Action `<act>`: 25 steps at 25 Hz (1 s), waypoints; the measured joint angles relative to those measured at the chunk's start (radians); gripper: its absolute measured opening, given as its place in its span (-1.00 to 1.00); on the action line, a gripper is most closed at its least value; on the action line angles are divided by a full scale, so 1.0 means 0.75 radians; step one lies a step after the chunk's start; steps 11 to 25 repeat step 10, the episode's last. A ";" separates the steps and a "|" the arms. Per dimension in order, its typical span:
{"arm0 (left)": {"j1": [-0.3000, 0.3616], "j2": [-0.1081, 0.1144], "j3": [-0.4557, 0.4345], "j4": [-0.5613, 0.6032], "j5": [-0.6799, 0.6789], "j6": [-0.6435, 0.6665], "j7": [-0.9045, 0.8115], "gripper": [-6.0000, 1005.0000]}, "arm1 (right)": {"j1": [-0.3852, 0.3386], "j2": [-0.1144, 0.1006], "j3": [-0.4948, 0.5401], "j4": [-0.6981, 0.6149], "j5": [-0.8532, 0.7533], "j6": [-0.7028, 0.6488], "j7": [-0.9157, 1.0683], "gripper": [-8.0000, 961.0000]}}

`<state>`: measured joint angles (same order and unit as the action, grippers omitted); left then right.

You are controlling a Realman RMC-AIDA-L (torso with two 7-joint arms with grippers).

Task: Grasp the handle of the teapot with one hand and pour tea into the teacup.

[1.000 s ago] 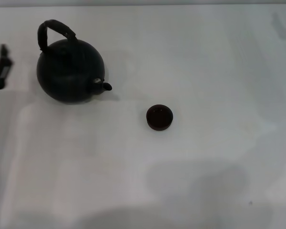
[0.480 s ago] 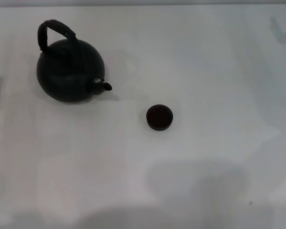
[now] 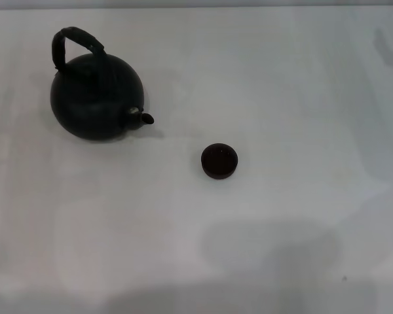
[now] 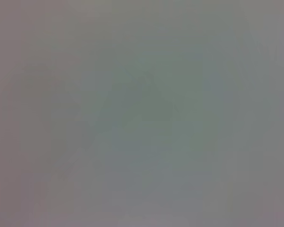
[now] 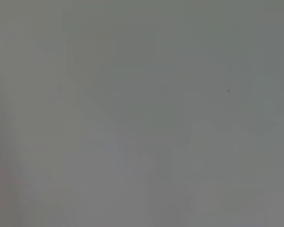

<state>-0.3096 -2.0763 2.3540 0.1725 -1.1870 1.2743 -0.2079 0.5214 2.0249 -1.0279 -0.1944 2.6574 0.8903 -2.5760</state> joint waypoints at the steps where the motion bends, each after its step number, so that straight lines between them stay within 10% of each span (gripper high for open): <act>1: -0.009 0.000 -0.002 -0.008 -0.001 0.000 0.000 0.63 | 0.001 0.000 0.000 0.000 0.000 0.001 -0.001 0.75; 25: -0.033 0.001 -0.031 -0.011 -0.002 -0.009 0.001 0.63 | 0.004 0.000 0.000 0.000 0.002 0.001 -0.004 0.75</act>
